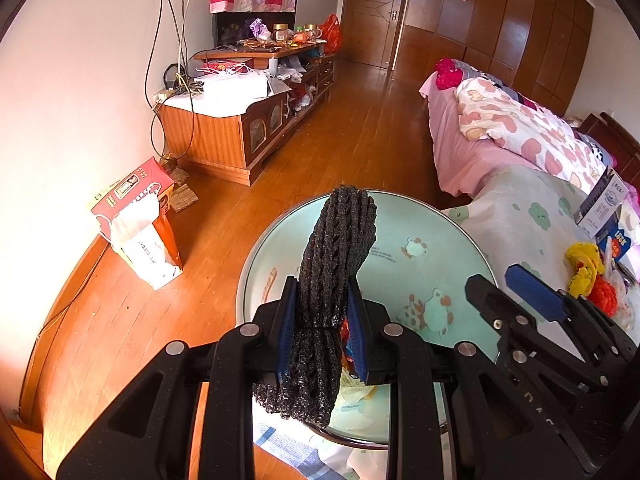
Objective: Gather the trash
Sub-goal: 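Carry both items to the bin and open the right gripper to drop the plaid cloth, then open the left gripper to drop the black bundle into the bin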
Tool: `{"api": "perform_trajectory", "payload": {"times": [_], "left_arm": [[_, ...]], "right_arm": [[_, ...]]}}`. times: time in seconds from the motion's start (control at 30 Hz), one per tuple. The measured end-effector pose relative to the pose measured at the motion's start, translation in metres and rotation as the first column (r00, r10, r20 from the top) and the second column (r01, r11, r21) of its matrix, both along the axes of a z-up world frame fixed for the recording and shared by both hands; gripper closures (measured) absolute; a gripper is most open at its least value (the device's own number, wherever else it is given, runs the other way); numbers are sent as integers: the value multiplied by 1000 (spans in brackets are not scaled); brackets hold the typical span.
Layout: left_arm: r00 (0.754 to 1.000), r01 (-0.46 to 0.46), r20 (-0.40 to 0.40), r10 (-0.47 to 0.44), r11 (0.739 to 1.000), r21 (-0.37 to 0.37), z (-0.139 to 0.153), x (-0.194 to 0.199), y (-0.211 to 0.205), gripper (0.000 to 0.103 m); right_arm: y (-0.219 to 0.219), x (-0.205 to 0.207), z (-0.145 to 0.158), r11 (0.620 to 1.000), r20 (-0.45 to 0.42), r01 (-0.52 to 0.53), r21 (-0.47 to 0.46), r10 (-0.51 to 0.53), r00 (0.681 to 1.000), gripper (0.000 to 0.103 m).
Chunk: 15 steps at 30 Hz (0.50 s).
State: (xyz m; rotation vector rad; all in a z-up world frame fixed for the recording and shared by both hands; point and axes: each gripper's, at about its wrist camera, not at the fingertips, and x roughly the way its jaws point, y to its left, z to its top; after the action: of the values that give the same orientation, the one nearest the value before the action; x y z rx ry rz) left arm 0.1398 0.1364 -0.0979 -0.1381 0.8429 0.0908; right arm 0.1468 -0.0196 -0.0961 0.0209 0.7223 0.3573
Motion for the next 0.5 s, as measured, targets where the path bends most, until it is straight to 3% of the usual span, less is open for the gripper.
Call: {"api": "perform_trajectory", "payload": {"times": [0.5], "left_arm": [[999, 33, -18, -32, 999, 21, -9, -1, -12, 77]], "right_arm": [[-30, -22, 13, 992, 62, 124, 9, -124, 990, 52]]}}
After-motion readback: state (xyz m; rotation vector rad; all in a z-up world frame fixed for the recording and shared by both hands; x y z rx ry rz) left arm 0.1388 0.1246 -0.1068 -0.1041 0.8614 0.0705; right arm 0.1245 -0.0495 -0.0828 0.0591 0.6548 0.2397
